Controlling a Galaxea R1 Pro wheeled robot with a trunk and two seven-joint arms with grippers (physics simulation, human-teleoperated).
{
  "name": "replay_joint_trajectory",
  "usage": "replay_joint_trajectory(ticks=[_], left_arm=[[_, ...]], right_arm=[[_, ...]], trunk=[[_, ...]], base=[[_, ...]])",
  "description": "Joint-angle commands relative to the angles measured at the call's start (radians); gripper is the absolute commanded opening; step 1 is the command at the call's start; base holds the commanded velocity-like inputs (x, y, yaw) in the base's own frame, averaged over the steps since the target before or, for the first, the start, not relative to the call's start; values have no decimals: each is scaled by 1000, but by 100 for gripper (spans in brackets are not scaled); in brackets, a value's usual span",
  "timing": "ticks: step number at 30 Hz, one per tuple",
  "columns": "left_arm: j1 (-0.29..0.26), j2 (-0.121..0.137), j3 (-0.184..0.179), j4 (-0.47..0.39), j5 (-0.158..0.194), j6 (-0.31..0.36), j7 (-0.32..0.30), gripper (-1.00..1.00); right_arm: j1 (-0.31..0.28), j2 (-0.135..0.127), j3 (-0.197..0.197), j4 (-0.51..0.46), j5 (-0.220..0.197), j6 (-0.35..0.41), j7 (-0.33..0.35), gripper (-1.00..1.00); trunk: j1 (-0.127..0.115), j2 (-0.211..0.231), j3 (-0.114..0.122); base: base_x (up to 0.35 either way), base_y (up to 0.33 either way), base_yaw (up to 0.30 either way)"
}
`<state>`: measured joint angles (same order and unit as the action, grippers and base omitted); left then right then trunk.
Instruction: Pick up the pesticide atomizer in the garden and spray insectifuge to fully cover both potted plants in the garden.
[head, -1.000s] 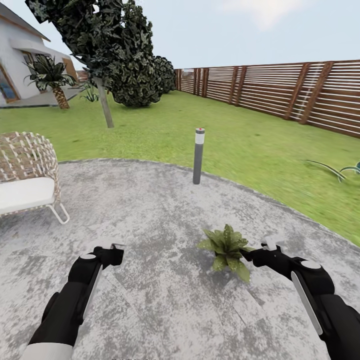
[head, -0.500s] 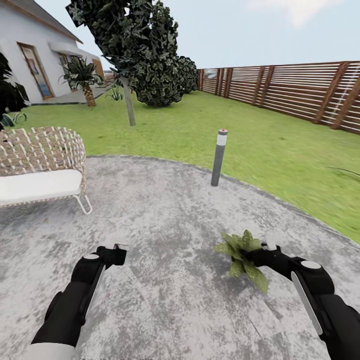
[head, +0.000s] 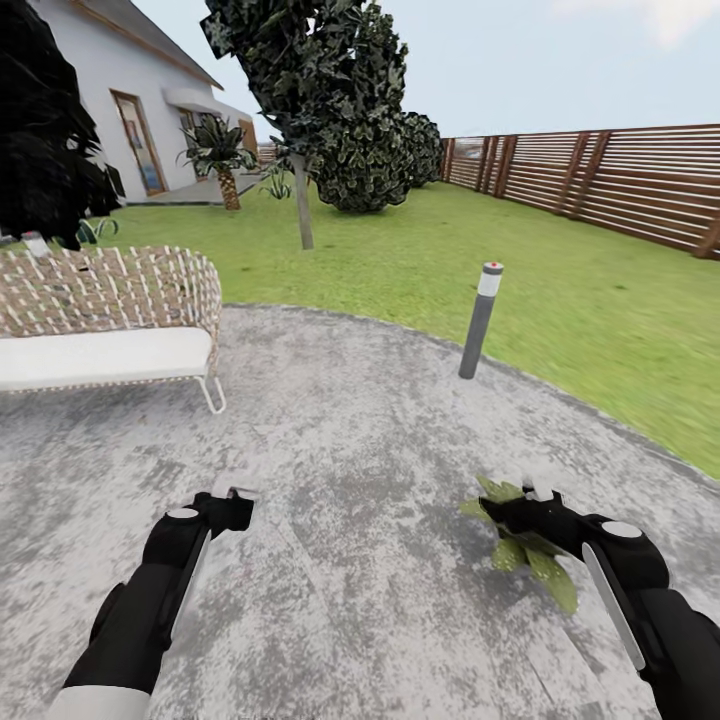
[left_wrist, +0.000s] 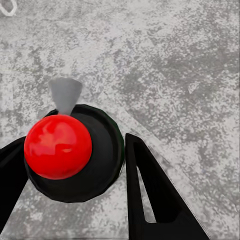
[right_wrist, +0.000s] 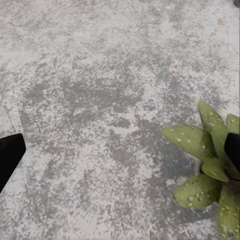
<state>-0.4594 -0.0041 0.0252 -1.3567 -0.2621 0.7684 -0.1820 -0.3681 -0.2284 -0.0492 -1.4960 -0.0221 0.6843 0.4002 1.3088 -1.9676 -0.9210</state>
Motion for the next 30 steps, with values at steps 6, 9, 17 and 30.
replay_joint_trajectory(ticks=[6,9,17,30], left_arm=[[-1,0,1,-1,-11,3,-10,-100],[-1,0,2,-1,-10,3,-10,-100],[-1,0,2,-1,-9,2,-10,-100],[-1,0,2,-1,-9,2,-10,-100]], right_arm=[[0,0,-1,-1,-1,6,3,100],[0,0,-1,-1,-1,6,3,100],[0,0,-1,-1,-1,6,4,100],[0,0,-1,-1,-4,7,6,100]], trunk=[[0,0,-1],[0,0,-1],[0,0,-1],[0,0,-1]], base=[[0,0,240],[32,0,66],[268,0,6],[331,99,0]])
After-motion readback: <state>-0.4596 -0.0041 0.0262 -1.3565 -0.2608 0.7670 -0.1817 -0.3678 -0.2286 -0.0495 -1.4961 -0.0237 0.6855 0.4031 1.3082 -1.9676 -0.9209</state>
